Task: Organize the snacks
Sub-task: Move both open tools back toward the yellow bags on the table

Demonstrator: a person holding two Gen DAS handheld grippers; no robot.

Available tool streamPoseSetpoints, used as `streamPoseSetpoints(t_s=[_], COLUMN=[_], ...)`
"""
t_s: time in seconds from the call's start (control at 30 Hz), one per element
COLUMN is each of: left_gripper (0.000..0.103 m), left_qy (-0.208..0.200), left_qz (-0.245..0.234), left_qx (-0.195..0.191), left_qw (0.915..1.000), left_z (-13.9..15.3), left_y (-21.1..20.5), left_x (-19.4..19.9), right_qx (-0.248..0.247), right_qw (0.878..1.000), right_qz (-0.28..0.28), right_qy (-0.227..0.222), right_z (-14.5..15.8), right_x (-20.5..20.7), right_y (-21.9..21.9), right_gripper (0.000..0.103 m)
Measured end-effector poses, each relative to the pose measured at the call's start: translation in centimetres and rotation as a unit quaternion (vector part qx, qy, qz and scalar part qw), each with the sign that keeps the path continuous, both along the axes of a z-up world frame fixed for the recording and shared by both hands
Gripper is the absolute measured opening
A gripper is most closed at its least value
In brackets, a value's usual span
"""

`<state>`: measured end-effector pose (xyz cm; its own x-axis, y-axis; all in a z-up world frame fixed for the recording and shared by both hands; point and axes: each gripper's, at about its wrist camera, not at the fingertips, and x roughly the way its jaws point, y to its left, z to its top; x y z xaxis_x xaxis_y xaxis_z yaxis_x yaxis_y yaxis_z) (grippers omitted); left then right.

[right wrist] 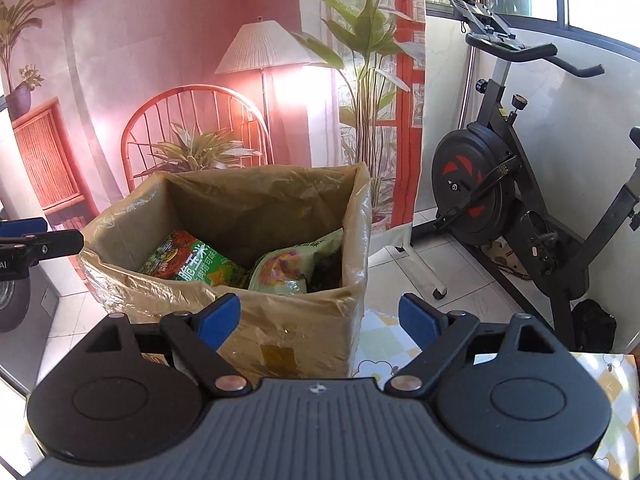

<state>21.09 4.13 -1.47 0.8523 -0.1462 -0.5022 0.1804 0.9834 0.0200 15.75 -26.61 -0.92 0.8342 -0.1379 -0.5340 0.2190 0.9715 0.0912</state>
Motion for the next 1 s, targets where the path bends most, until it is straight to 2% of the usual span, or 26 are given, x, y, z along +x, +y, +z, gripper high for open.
streamPoseSetpoints(t_s=[0.2,0.47,0.7,1.0], left_gripper=[0.086,0.086,0.085,0.085], left_qy=[0.0,0.007,0.02,0.067], left_qz=[0.003,0.013,0.01,0.017], left_qx=[-0.002,-0.007,-0.003,-0.003], left_qw=[1.0,0.9999,0.9997,0.9976], left_z=[-0.9,-2.8,-4.6,-9.0], left_y=[-0.1,0.4,1.0,3.3], left_x=[-3.6,-7.4,-9.9,-12.4], right_qx=[0.007,0.009,0.021,0.036], right_qw=[1.0,1.0,0.999,0.999], right_qz=[-0.002,0.012,0.019,0.034], right_qy=[-0.013,-0.017,-0.019,-0.001], right_z=[-0.4,-2.3,-4.9,-9.3], right_x=[-4.1,-7.2,-8.9,-9.6], right_y=[0.4,1.9,3.5,6.5], right_gripper=[0.089,0.089,0.088,0.088])
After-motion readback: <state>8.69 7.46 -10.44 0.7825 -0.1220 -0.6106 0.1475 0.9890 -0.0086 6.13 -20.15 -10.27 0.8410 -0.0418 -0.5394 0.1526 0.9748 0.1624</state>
